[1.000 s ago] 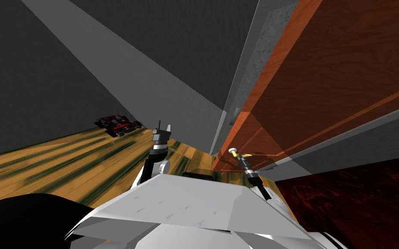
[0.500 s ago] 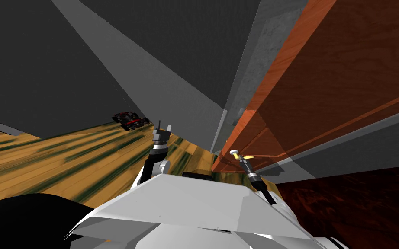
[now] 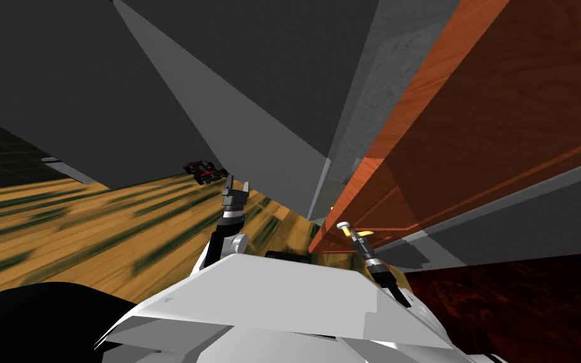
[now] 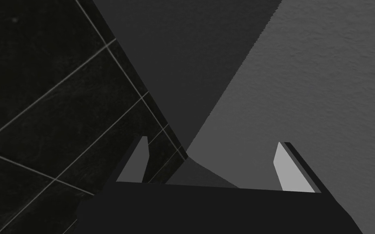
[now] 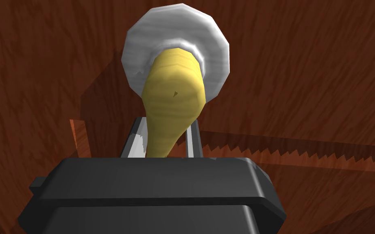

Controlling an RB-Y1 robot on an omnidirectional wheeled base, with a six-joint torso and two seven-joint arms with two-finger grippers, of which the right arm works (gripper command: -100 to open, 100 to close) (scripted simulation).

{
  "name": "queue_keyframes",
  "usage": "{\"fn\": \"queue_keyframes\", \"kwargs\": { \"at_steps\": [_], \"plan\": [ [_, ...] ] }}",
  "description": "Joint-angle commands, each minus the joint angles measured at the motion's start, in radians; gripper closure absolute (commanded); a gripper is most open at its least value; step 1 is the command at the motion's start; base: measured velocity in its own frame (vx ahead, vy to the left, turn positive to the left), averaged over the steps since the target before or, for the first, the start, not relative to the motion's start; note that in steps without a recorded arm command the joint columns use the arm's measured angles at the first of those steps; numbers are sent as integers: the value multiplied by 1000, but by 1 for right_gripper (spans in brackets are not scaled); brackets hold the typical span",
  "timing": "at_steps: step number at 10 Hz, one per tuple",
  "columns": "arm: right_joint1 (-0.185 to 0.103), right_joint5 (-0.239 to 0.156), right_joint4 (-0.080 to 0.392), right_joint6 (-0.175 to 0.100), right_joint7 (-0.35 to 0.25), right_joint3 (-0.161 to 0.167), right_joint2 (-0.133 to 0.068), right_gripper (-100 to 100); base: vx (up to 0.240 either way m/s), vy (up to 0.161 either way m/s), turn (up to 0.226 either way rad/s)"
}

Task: Pull the door open

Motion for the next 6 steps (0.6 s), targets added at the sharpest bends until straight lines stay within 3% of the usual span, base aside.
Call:
{"fn": "queue_keyframes", "kwargs": {
  "at_steps": [1,2,3,6],
  "plan": [
    [28,-2,-9,-31,-5,0,-15,100,-251,-91,255],
    [33,-2,-5,-42,-8,1,-18,100,-243,-91,170],
    [24,-3,-5,-31,-7,-1,-15,100,-94,-40,21],
    [31,-1,10,-54,-11,4,-19,100,-201,-88,189]
  ]
}}
